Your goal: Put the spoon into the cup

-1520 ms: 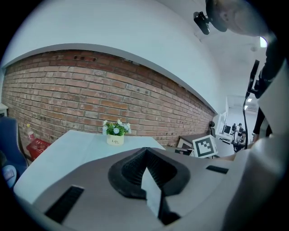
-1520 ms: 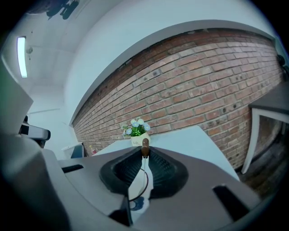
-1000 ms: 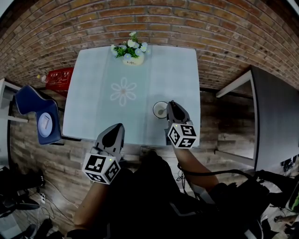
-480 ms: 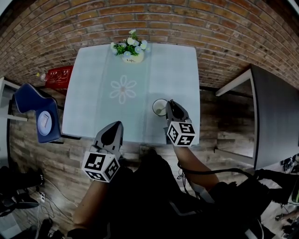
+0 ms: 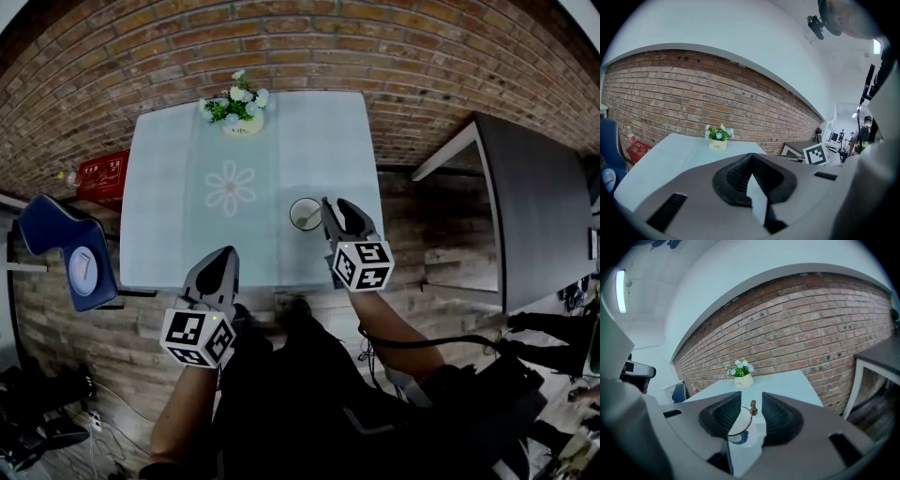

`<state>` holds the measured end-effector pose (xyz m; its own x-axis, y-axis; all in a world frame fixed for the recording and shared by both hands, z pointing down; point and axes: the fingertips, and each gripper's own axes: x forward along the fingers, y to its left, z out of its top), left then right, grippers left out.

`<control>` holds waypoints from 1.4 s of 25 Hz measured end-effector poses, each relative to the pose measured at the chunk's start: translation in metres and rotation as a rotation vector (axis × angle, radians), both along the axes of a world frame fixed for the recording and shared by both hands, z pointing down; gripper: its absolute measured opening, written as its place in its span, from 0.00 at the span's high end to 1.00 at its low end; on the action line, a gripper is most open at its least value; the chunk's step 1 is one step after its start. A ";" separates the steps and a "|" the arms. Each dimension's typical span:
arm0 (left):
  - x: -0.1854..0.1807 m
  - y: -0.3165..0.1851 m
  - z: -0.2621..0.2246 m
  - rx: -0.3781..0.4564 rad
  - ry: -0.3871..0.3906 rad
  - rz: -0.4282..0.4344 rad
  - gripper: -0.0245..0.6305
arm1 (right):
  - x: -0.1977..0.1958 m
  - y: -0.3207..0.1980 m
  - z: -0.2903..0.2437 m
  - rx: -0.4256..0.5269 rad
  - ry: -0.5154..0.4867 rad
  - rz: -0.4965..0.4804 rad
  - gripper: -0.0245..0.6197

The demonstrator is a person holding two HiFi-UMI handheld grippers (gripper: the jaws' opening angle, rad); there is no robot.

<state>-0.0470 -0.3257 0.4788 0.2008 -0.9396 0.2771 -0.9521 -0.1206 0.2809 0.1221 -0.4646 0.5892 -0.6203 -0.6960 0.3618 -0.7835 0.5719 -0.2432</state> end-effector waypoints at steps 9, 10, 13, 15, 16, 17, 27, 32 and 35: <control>-0.006 -0.016 -0.008 0.020 0.034 0.087 0.95 | 0.012 0.010 -0.063 0.090 0.022 0.055 0.76; -0.009 -0.016 -0.010 0.024 0.031 0.094 0.95 | 0.013 0.012 -0.071 0.096 0.018 0.062 0.79; -0.017 -0.017 -0.019 0.039 0.030 0.107 0.95 | 0.013 0.017 -0.092 0.118 0.009 0.094 0.82; -0.021 -0.018 -0.024 0.049 0.038 0.124 0.95 | 0.016 0.022 -0.105 0.146 0.012 0.118 0.84; -0.023 -0.018 -0.027 0.057 0.040 0.133 0.95 | 0.017 0.024 -0.112 0.163 0.016 0.127 0.86; -0.025 -0.018 -0.032 0.066 0.040 0.141 0.95 | 0.017 0.026 -0.120 0.179 0.016 0.136 0.87; -0.048 -0.020 -0.067 0.155 0.035 0.180 0.95 | 0.010 0.050 -0.179 0.248 0.003 0.170 0.90; -0.059 -0.014 -0.081 0.184 0.027 0.157 0.95 | 0.001 0.066 -0.194 0.263 0.017 0.155 0.92; -0.062 -0.008 -0.085 0.192 0.028 0.161 0.95 | -0.004 0.076 -0.199 0.267 0.027 0.145 0.93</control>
